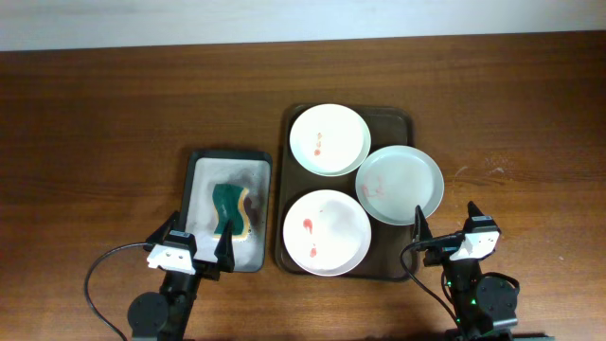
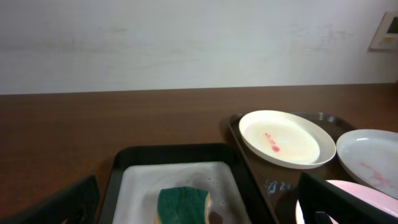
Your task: Clean dirty plates on tray and stack at the side
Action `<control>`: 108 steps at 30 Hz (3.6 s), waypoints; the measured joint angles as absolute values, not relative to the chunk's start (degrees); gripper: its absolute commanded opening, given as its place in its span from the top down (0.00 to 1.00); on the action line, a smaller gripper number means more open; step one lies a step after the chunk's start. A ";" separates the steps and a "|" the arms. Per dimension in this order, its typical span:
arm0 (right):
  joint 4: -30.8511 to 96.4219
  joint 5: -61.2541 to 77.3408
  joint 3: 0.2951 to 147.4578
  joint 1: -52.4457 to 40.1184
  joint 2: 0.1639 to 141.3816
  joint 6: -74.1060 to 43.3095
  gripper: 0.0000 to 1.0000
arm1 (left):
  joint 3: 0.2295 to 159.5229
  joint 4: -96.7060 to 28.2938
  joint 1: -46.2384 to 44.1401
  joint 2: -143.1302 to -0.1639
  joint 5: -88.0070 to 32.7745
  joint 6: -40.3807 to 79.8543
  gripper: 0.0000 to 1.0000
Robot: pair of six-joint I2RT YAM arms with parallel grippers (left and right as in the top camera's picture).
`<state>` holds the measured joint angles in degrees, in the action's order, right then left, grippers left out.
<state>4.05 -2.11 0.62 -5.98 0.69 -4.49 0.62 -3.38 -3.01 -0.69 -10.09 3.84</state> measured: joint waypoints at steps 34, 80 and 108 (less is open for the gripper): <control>56.14 9.04 53.67 -27.62 62.26 -23.14 0.28 | 49.76 -57.93 -2.81 -52.03 -14.66 4.56 0.11; 39.77 14.41 37.50 -0.10 84.29 -9.10 0.96 | 54.02 -62.26 -2.81 -47.55 -12.36 6.02 0.01; 35.90 3.95 38.09 -1.17 83.83 1.83 0.76 | 54.02 -61.23 -2.81 -47.55 -12.34 6.02 0.00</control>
<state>35.90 3.95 38.09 -1.17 83.83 1.83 54.02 -61.23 -2.81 -47.55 -12.34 6.02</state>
